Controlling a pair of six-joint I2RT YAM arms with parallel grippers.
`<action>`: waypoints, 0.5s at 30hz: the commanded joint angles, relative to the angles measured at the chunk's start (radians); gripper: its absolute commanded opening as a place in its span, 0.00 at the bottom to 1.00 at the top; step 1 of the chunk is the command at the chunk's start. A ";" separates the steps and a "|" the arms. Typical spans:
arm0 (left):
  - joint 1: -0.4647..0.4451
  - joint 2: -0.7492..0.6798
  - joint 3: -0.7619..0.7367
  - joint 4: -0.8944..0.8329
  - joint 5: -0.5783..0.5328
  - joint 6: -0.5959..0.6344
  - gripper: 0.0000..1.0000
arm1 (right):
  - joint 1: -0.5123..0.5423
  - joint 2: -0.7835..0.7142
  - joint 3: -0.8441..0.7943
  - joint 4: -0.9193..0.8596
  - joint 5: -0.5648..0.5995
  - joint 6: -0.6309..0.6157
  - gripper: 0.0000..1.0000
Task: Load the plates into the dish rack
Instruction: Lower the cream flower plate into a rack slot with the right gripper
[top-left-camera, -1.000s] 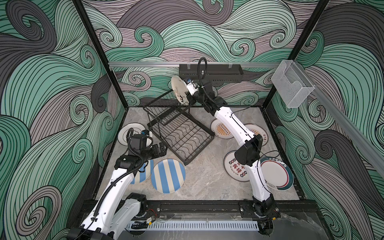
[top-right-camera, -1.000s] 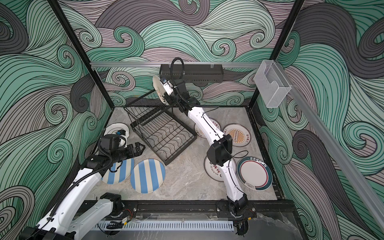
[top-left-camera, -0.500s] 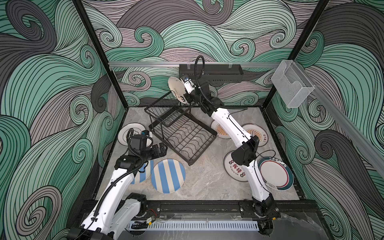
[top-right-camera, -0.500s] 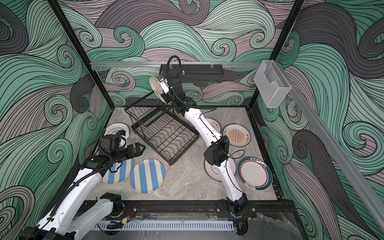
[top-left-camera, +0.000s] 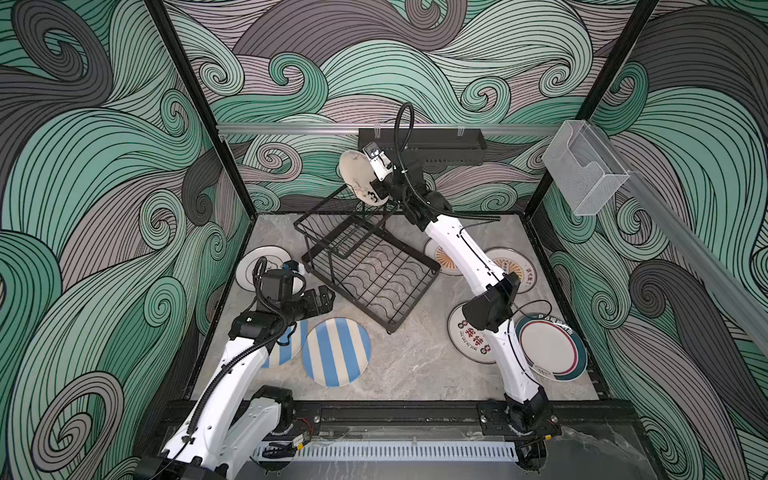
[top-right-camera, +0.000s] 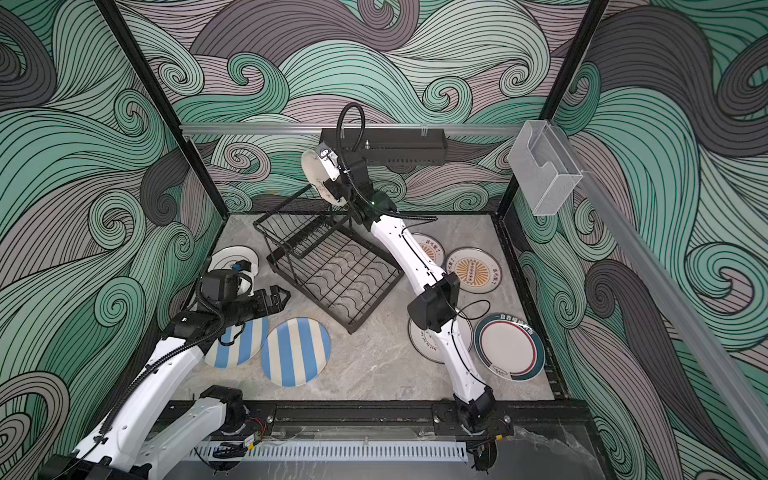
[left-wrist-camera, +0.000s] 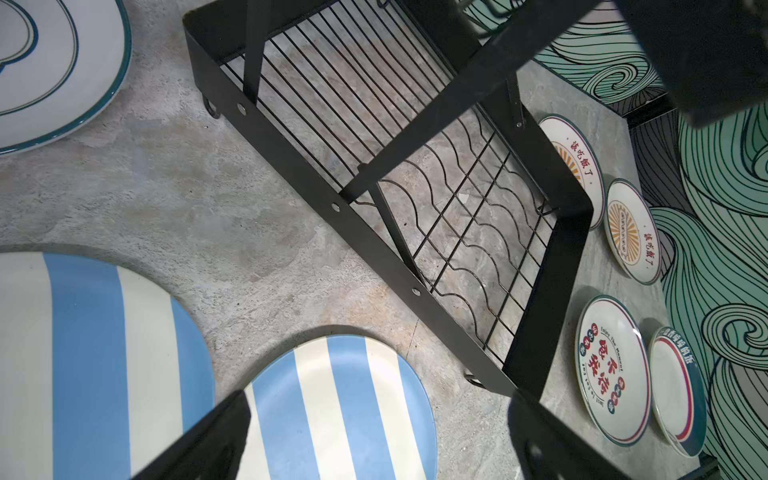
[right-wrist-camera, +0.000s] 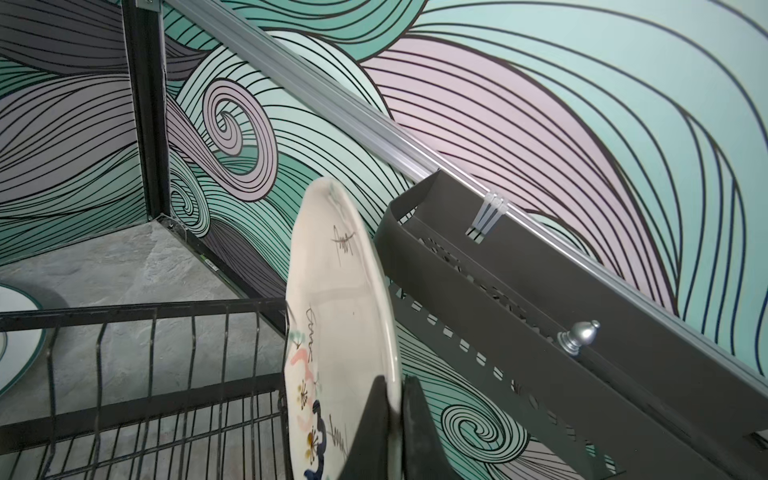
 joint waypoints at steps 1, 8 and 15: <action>0.003 -0.005 0.004 -0.009 -0.009 -0.012 0.99 | 0.004 -0.041 0.042 0.127 -0.019 -0.035 0.00; 0.003 -0.003 0.005 -0.008 -0.009 -0.010 0.99 | 0.004 -0.050 0.023 0.180 -0.024 -0.077 0.00; 0.003 -0.001 0.003 -0.003 -0.011 -0.010 0.99 | 0.018 -0.063 0.035 0.201 -0.034 -0.109 0.00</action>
